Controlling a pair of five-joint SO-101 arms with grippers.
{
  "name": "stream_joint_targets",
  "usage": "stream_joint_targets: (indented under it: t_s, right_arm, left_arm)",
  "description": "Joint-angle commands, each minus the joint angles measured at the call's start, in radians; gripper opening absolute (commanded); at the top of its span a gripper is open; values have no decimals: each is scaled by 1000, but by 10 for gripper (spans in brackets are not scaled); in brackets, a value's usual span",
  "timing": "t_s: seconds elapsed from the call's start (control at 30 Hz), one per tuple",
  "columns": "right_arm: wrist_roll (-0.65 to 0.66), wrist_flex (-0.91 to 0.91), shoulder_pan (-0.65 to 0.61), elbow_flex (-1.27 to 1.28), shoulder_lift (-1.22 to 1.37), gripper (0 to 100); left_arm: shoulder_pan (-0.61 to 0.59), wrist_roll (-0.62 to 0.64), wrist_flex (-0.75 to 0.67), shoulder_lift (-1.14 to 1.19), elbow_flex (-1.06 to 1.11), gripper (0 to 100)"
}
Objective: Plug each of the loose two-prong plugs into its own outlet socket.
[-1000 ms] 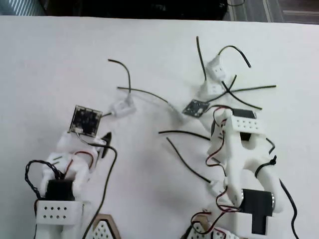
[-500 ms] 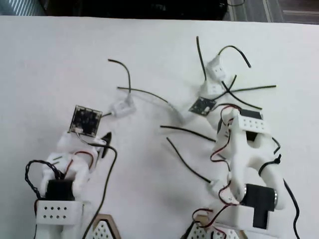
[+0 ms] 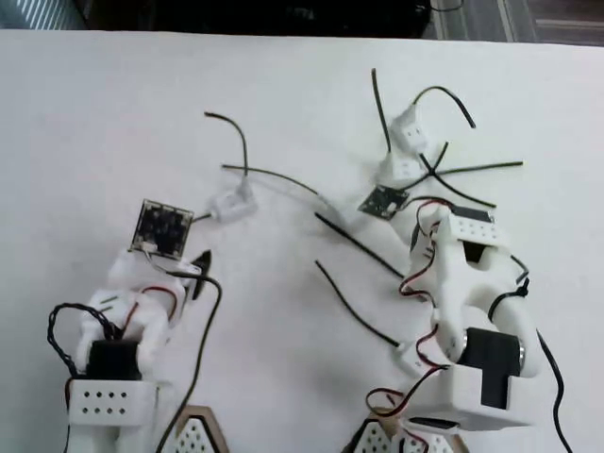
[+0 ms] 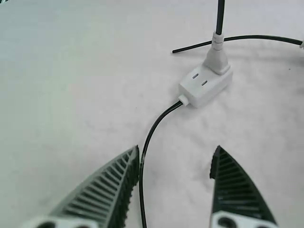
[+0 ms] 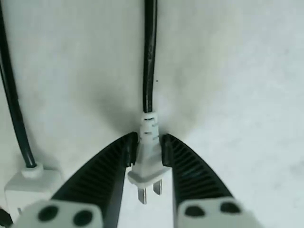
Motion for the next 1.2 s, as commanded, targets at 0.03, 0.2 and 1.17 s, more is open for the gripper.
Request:
stream_joint_targets:
  t_s: [0.03,0.2,1.17]
  right_arm:
    - [-41,5,10,-3,-18,17]
    - [-127,110,-21,-5,-76,17]
    - [-491,67,-429,-3,-84,105]
  left_arm:
    - [-10,2,-23,-12,-5,245]
    - [-7,2,-23,-12,-5,245]
    - [-10,2,-15,-12,-12,245]
